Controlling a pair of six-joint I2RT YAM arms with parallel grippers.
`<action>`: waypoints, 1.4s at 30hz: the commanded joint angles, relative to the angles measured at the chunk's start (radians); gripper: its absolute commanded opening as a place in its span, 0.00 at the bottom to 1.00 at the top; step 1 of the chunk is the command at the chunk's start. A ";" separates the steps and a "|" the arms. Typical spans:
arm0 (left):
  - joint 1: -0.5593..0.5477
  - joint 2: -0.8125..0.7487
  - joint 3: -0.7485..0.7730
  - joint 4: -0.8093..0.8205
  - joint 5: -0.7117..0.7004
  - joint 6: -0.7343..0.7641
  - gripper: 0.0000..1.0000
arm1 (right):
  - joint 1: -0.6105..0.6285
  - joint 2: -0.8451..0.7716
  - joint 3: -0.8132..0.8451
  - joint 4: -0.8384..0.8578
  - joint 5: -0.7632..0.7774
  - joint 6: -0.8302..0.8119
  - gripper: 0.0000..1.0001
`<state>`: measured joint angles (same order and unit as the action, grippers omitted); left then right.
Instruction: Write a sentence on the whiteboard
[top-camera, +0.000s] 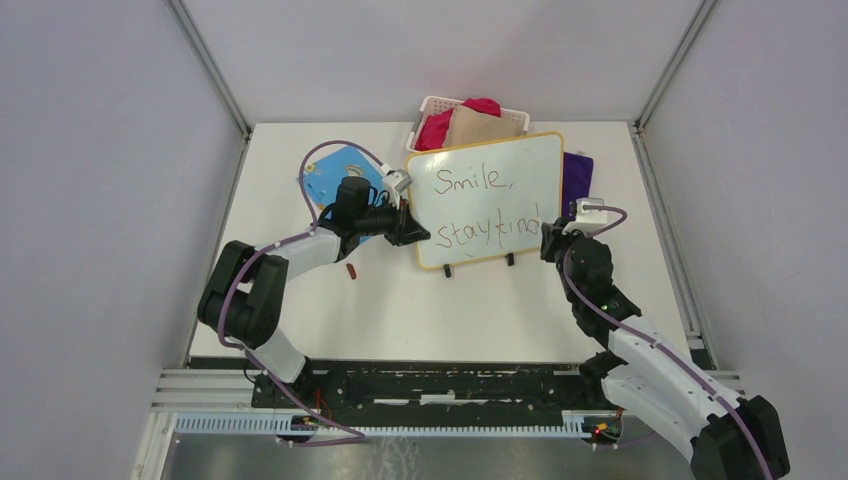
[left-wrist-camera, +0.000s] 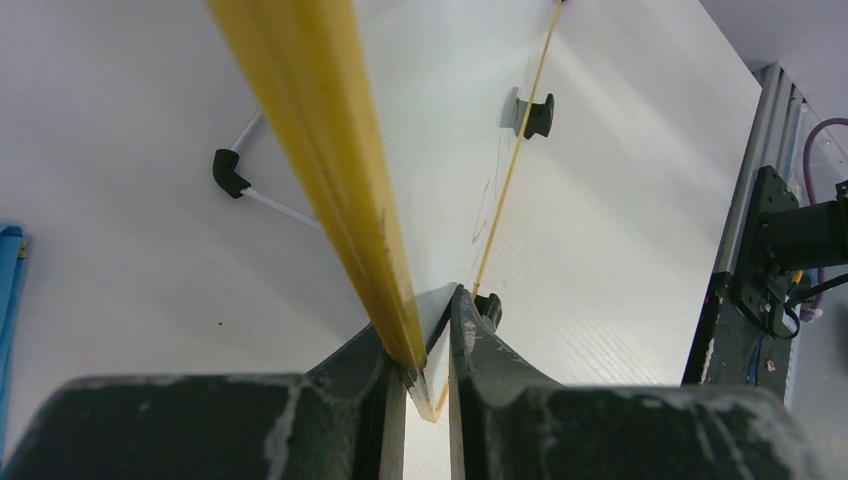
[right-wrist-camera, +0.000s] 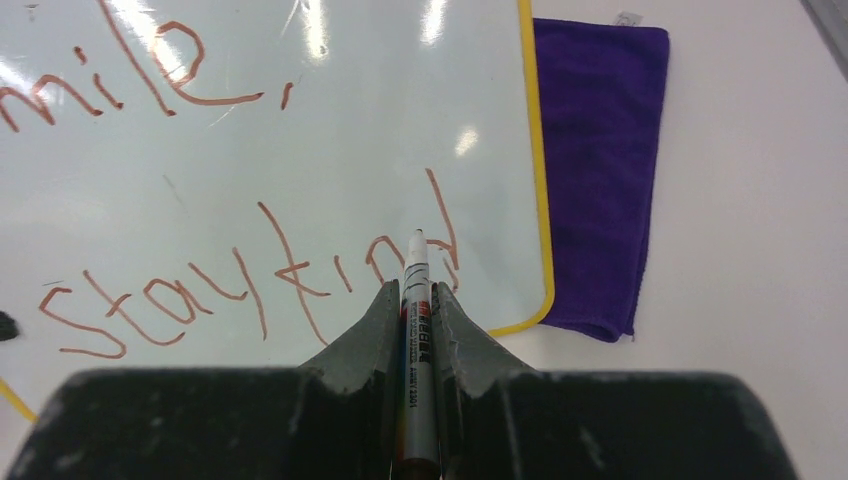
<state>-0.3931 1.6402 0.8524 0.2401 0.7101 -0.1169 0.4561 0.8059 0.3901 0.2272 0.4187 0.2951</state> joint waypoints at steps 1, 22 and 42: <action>-0.016 0.038 -0.024 -0.198 -0.180 0.134 0.02 | 0.002 -0.002 0.005 0.074 -0.125 0.032 0.00; -0.016 0.050 -0.015 -0.211 -0.187 0.128 0.02 | 0.101 0.120 0.045 0.151 -0.057 0.027 0.00; -0.016 0.052 -0.012 -0.214 -0.191 0.129 0.02 | 0.102 0.202 0.092 0.184 -0.028 0.006 0.00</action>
<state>-0.3958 1.6413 0.8669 0.2184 0.7048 -0.1169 0.5556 0.9943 0.4301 0.3511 0.3630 0.3130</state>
